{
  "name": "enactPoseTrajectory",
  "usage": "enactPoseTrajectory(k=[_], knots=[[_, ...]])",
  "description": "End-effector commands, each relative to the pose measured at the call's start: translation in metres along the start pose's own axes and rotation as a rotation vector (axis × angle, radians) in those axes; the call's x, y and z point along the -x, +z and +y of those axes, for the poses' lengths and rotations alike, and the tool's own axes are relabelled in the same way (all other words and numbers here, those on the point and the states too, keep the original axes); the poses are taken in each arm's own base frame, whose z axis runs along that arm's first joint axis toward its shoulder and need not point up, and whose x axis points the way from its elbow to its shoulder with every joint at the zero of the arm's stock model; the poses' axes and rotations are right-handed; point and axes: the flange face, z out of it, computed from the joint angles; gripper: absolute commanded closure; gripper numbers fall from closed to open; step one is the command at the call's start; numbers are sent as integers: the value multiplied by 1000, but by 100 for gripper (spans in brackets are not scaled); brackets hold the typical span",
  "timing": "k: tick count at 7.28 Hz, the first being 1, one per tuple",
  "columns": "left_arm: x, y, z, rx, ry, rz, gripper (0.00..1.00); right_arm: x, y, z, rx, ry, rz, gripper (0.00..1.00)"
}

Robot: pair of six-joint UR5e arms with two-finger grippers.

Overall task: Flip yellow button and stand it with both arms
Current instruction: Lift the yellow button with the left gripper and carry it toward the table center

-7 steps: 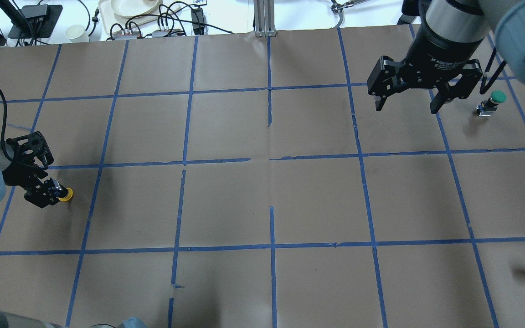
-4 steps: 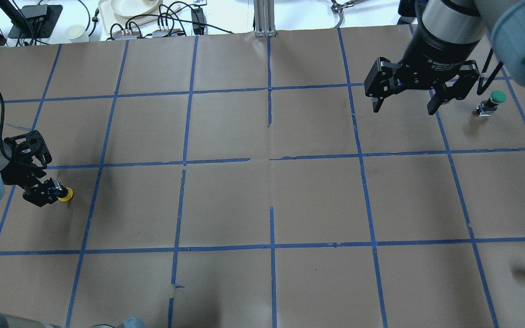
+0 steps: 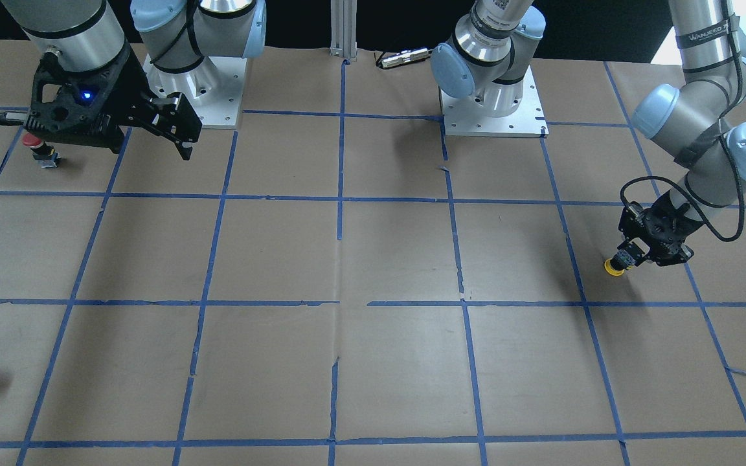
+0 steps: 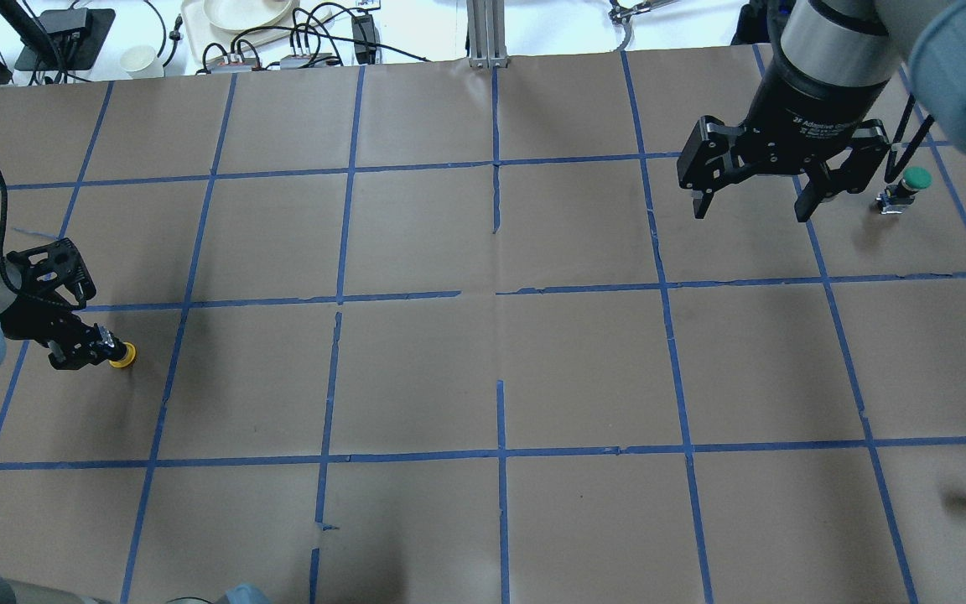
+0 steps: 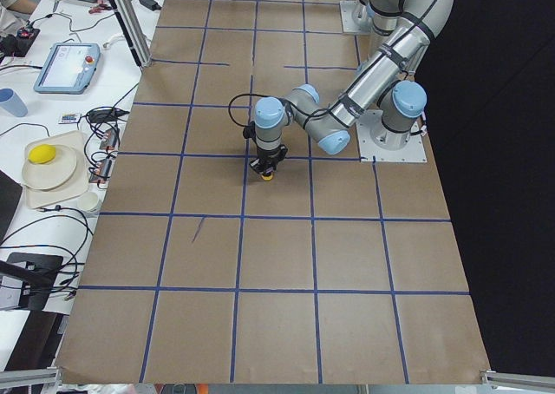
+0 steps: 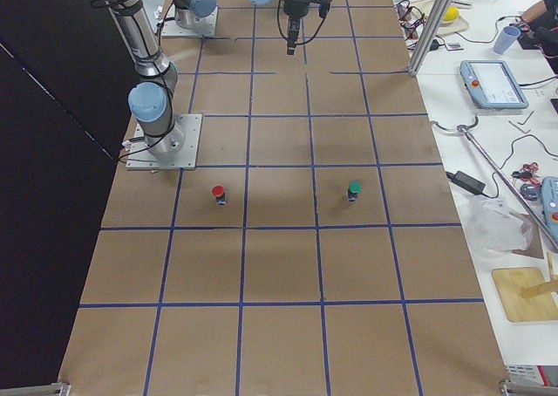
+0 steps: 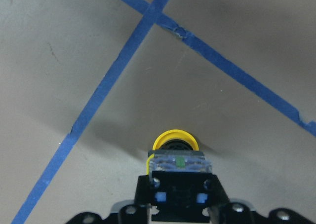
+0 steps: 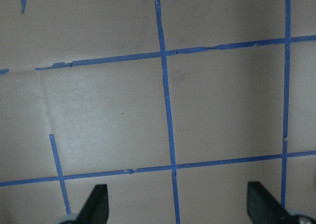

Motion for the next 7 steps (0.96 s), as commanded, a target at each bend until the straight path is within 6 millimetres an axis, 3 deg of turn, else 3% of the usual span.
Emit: enactPoseTrajectory(k=[1, 3, 5, 7], knots=[[-7, -20, -5, -52, -16, 25, 66, 0, 0, 0, 3, 1, 1, 0], [-44, -73, -36, -272, -190, 229, 67, 1, 0, 1, 3, -1, 3, 0], [-79, -91, -76, -453, -447, 564, 76, 0, 1, 1, 8, -1, 3, 0], [-128, -110, -147, -651, -578, 872, 80, -1, 0, 1, 6, -1, 1, 0]])
